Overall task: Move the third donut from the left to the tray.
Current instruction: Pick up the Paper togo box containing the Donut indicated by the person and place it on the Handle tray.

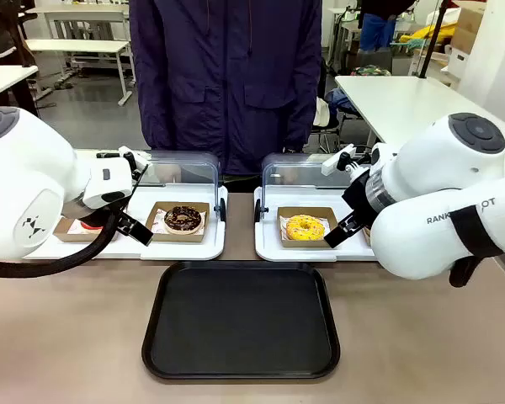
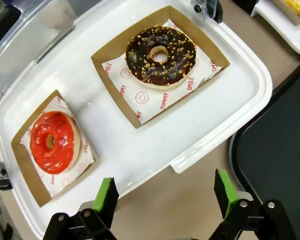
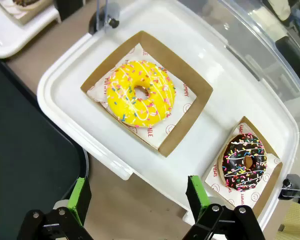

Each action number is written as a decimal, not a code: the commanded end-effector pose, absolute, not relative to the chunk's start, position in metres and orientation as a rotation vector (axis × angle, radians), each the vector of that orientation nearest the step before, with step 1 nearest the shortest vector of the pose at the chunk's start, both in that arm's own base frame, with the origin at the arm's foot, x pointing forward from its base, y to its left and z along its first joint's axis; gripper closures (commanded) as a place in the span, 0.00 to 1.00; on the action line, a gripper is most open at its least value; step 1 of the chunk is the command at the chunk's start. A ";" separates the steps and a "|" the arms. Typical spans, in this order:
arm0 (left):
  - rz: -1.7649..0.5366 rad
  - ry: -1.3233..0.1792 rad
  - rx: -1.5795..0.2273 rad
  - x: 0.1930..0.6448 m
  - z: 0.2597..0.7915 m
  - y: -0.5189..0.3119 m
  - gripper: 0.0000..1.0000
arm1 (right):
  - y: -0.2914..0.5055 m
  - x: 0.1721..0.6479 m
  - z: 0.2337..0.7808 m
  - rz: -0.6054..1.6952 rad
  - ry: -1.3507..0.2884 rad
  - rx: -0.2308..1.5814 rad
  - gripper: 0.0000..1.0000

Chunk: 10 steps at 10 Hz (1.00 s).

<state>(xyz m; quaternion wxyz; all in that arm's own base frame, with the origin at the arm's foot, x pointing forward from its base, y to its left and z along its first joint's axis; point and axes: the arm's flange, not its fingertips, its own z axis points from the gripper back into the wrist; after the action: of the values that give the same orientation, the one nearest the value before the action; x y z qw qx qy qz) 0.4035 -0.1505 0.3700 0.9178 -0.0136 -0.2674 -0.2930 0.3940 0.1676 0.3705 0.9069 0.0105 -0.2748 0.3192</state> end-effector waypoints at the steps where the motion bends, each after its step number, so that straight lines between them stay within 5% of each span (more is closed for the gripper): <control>1: -0.603 -0.550 -0.028 0.404 0.370 -0.151 0.00 | 0.168 0.394 0.371 0.659 -0.567 0.022 0.00; 10: -0.603 -0.550 -0.028 0.404 0.370 -0.151 0.00 | 0.168 0.394 0.371 0.660 -0.567 0.021 0.00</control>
<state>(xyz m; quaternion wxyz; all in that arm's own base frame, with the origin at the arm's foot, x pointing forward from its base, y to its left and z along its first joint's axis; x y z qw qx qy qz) 0.4035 -0.1505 0.3700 0.9179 -0.0136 -0.2674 -0.2930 0.3940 0.1677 0.3705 0.9068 0.0102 -0.2748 0.3195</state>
